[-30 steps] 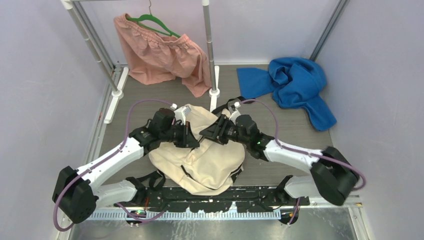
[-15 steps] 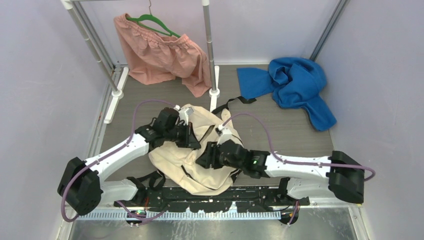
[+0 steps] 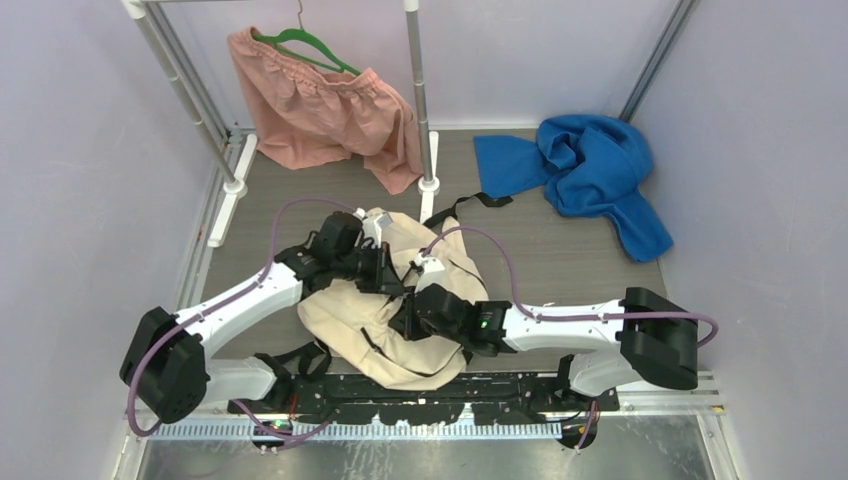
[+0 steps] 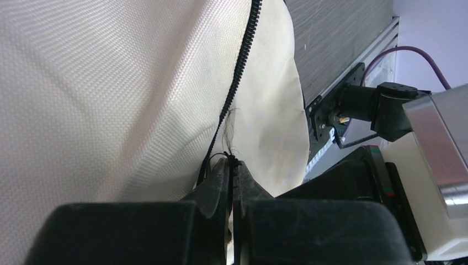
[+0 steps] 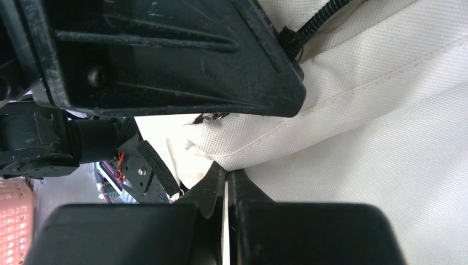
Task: Pack the student bag
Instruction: Zip the student bag at the center of the board.
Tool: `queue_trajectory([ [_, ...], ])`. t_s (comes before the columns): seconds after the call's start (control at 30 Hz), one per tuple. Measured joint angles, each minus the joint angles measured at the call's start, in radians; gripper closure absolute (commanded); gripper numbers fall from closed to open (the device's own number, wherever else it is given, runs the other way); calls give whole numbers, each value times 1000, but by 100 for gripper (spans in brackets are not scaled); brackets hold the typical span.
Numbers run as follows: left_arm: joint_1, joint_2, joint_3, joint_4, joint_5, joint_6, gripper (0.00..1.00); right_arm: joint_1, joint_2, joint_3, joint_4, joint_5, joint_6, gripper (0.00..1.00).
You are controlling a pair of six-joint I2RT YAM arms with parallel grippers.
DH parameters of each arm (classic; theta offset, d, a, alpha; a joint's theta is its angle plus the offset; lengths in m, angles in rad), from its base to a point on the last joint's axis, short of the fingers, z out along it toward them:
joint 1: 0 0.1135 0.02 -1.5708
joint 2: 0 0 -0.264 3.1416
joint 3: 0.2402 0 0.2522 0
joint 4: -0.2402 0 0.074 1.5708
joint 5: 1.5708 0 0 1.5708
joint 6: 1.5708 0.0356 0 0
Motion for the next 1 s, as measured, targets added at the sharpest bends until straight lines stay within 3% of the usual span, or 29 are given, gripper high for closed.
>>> queue_trajectory([
  [0.37,-4,108,76,-44,-6,-18,100,30,-3,-16,20,48,-16,99],
  [0.93,3,100,93,-71,-41,-49,100,34,-6,-45,70,55,-15,99],
  [1.0,3,87,93,-72,-58,-52,100,34,-14,-49,69,59,-15,89],
])
